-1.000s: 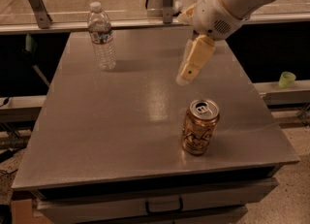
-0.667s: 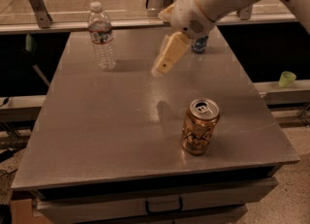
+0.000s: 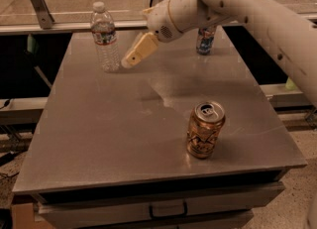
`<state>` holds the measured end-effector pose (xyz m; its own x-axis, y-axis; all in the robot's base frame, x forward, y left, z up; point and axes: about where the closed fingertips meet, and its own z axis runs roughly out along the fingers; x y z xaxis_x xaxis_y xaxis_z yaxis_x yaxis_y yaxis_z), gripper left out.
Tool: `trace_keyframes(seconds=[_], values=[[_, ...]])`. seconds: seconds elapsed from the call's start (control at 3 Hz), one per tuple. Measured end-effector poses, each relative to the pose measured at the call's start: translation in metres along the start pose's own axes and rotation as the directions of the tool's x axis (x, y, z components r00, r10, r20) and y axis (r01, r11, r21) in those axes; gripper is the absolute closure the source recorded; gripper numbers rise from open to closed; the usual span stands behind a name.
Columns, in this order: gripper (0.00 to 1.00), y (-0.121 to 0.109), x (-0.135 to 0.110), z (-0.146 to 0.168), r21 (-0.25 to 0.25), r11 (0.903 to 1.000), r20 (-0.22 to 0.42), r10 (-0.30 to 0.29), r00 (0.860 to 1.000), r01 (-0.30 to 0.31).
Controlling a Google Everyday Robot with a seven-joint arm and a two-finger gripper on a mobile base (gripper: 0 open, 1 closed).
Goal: Move water bottle near redbull can
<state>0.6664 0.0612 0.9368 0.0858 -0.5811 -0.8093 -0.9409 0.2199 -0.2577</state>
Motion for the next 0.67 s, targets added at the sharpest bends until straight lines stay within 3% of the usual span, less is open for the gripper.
trace_keyframes(seconds=[0.33, 0.67], values=[[0.00, -0.013, -0.001, 0.031, 0.025, 0.9974, 0.110, 0.064, 0.992, -0.067], [0.00, -0.020, -0.016, 0.064, 0.006, 0.9924, 0.228, 0.118, 0.966, -0.123]])
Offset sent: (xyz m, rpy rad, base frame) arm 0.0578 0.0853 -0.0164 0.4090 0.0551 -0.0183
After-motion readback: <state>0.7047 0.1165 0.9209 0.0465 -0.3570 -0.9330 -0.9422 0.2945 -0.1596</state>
